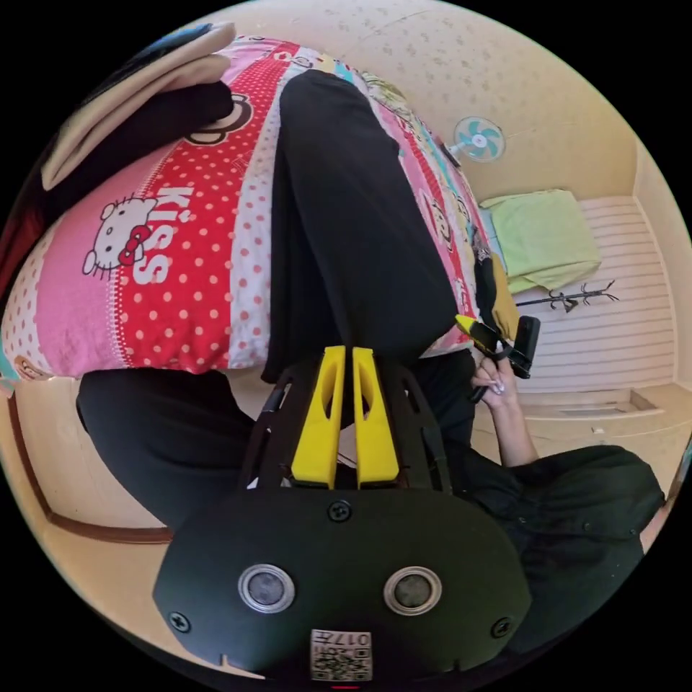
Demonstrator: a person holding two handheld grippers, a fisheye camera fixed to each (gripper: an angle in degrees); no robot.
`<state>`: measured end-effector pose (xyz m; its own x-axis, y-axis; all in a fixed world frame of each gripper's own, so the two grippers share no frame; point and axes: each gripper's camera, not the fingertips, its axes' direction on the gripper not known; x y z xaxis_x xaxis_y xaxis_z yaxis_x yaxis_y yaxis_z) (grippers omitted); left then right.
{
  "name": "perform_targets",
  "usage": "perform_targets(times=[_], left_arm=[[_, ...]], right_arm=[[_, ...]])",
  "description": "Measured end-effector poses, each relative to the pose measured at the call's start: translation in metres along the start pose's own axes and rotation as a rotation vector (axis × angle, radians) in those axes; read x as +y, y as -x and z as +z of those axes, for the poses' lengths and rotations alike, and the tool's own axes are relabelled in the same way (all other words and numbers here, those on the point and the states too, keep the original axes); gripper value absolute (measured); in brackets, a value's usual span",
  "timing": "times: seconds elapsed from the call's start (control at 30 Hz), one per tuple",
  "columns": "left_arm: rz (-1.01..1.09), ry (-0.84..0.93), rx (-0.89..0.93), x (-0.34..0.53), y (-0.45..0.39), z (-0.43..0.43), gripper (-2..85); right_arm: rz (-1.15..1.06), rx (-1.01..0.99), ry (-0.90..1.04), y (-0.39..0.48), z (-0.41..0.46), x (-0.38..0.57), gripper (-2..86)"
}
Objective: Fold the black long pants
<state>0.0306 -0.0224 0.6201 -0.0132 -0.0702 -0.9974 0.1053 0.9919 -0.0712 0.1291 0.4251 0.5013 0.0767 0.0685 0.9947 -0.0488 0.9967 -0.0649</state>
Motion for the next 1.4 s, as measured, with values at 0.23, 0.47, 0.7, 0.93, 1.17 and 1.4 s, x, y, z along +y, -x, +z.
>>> perform_targets(times=[0.23, 0.47, 0.7, 0.93, 1.17, 1.4], left_arm=[[-0.261, 0.008, -0.178, 0.018, 0.031, 0.025, 3.9], [-0.104, -0.300, -0.151, -0.010, 0.024, -0.024, 12.5], [-0.348, -0.413, -0.151, -0.030, 0.041, 0.014, 7.1], [-0.168, -0.122, 0.078, 0.000, 0.015, 0.022, 3.2], [-0.239, 0.218, 0.224, 0.022, 0.054, 0.027, 4.7], [-0.212, -0.356, 0.224, -0.035, 0.064, -0.043, 9.1]], right_arm=[[0.003, -0.086, 0.171, -0.008, 0.030, 0.007, 4.7], [0.032, -0.061, -0.075, -0.024, -0.005, -0.036, 11.7], [0.185, -0.261, 0.141, -0.037, 0.047, -0.069, 5.0], [0.062, -0.244, 0.093, -0.037, -0.020, -0.013, 3.6], [0.032, -0.172, 0.174, -0.062, -0.092, 0.005, 6.1], [0.106, -0.042, -0.101, -0.090, -0.120, -0.070, 12.2]])
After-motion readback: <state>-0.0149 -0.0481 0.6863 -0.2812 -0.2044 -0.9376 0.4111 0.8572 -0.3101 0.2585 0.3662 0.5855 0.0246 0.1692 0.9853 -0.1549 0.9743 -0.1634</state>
